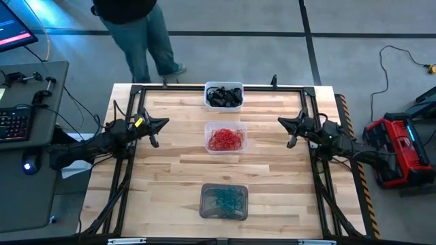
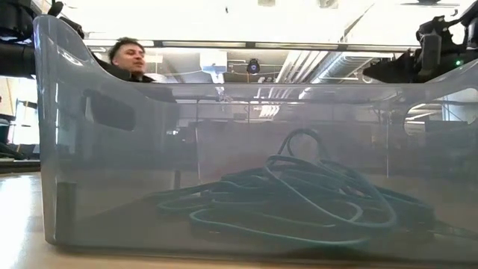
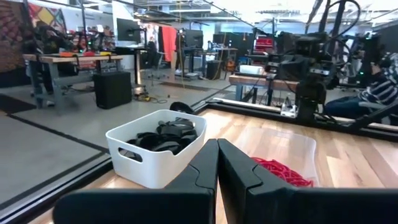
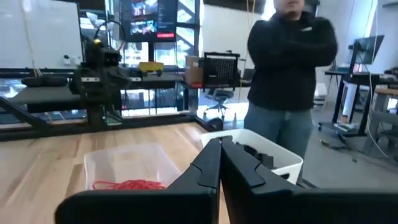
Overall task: Sort rubber bands into baskets
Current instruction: Return to Home Position
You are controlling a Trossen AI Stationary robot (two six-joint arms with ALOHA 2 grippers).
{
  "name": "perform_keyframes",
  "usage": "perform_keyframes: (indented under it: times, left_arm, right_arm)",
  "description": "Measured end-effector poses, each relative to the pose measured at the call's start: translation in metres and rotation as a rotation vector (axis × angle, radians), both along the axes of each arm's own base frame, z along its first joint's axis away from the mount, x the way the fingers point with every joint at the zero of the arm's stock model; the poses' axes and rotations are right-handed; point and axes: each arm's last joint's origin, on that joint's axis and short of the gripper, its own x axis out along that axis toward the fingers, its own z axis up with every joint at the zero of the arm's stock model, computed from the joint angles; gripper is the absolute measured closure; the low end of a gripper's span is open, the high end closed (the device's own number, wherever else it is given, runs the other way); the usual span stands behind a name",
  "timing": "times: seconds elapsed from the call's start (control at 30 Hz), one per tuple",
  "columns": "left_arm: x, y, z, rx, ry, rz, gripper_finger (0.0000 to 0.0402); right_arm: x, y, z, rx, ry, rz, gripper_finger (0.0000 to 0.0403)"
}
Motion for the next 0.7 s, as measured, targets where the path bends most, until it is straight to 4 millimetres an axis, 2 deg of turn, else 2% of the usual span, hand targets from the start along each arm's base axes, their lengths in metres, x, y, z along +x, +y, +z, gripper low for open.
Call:
perform_keyframes:
  times: [0.17, 0.3, 0.5, 0.7]
  left_arm:
    - [-0.0011, 0.0020, 0.0012, -0.001, -0.013, 0.077, 0.0401]
    - [-0.0021, 0.0036, 0.0016, 0.007, -0.013, 0.143, 0.0401]
    - [-0.0012, 0.0037, 0.0008, 0.017, 0.006, 0.138, 0.0401]
    - [-0.0012, 0.0037, 0.0008, 0.018, 0.006, 0.137, 0.0401]
  right_arm:
    - [-0.0003, 0.0007, 0.0013, -0.020, -0.004, -0.057, 0.0403]
    - [0.0002, -0.0006, -0.0058, 0.004, 0.067, -0.098, 0.0403]
    - [0.0011, -0.0007, -0.0067, 0.106, 0.033, -0.089, 0.0403]
    - [0.0011, -0.0007, -0.0068, 0.104, 0.034, -0.088, 0.0403]
